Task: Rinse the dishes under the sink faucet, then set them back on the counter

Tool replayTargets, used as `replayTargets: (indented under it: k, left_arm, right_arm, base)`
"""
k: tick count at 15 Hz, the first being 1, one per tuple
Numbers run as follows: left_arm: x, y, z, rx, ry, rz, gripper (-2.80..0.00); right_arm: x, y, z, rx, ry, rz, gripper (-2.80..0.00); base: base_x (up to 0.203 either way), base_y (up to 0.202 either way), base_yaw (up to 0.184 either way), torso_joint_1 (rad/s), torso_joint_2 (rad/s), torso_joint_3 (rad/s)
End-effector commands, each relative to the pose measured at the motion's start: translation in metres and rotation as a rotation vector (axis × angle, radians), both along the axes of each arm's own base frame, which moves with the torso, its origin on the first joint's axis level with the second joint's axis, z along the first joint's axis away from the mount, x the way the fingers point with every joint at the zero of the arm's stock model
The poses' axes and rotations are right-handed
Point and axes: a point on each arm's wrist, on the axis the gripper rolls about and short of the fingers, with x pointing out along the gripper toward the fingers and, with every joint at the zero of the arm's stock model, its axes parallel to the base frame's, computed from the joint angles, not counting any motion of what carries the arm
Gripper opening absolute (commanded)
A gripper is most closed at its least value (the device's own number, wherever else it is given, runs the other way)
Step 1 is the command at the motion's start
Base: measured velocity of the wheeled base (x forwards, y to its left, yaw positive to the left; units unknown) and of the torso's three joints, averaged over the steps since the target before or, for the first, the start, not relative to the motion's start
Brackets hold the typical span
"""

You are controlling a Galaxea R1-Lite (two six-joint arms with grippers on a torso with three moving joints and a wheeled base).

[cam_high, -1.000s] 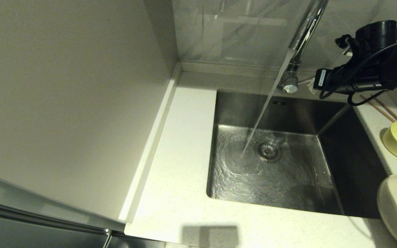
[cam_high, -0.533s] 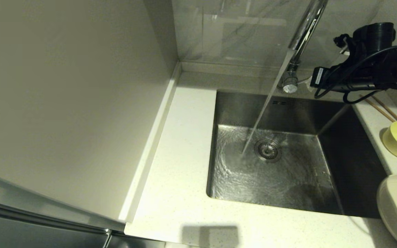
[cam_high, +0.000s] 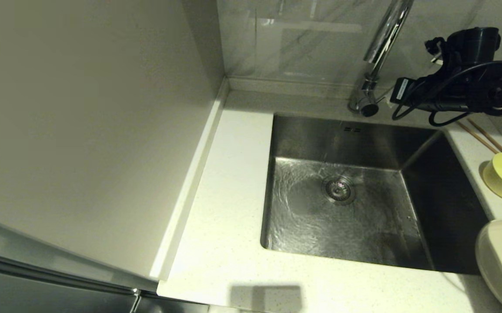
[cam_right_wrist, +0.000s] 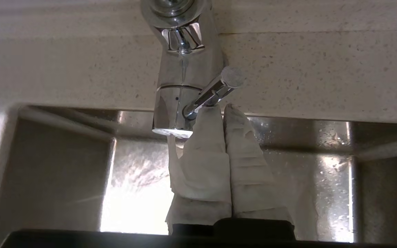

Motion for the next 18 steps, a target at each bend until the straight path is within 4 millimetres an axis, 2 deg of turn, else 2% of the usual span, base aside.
replayTargets:
  k: [1, 3, 4, 5, 7, 9, 10, 13, 15, 18]
  left_arm:
    - [0.000, 0.000, 0.000, -0.001, -0.002, 0.000, -2.80]
    - [0.000, 0.000, 0.000, -0.001, -0.002, 0.000, -2.80]
    - [0.000, 0.000, 0.000, -0.001, -0.002, 0.000, -2.80]
    - [0.000, 0.000, 0.000, -0.001, -0.002, 0.000, -2.80]
    - [0.000, 0.000, 0.000, -0.001, -0.002, 0.000, -2.80]
    - [0.000, 0.000, 0.000, -0.001, -0.002, 0.000, -2.80]
    - [0.000, 0.000, 0.000, -0.001, -0.002, 0.000, -2.80]
    - [0.000, 0.000, 0.000, -0.001, -0.002, 0.000, -2.80]
    - [0.000, 0.000, 0.000, -0.001, -0.002, 0.000, -2.80]
    - [0.000, 0.000, 0.000, -0.001, -0.002, 0.000, -2.80]
  right_arm:
    - [0.000, 0.001, 0.003, 0.017, -0.019, 0.000, -2.80]
    - [-0.009, 0.000, 0.011, 0.017, -0.024, -0.005, -2.80]
    - [-0.020, 0.000, 0.019, 0.018, -0.022, -0.006, -2.80]
    - [-0.039, -0.002, 0.032, 0.017, -0.018, -0.005, -2.80]
    - [-0.090, -0.006, 0.056, 0.019, 0.020, 0.013, -2.80]
    - [-0.138, -0.007, 0.067, 0.005, 0.072, 0.033, -2.80]
    - [-0.157, -0.011, 0.060, -0.046, 0.132, 0.035, -2.80]
    - [-0.203, -0.035, 0.031, -0.357, 0.271, -0.005, -2.80]
    - [-0.232, -0.039, 0.027, -0.410, 0.252, -0.078, -2.80]
    - [-0.292, -0.033, 0.015, -0.408, 0.135, -0.173, -2.80]
  base:
    - [0.000, 0.000, 0.000, 0.000, 0.00, 0.000]
    - [0.000, 0.000, 0.000, 0.000, 0.00, 0.000]
    - [0.000, 0.000, 0.000, 0.000, 0.00, 0.000]
    - [0.000, 0.000, 0.000, 0.000, 0.00, 0.000]
    - [0.000, 0.000, 0.000, 0.000, 0.00, 0.000]
    - [0.000, 0.000, 0.000, 0.000, 0.00, 0.000]
    - [0.000, 0.000, 0.000, 0.000, 0.00, 0.000]
    - [0.000, 0.000, 0.000, 0.000, 0.00, 0.000]
    - [0.000, 0.000, 0.000, 0.000, 0.00, 0.000]
    - [0.000, 0.000, 0.000, 0.000, 0.00, 0.000]
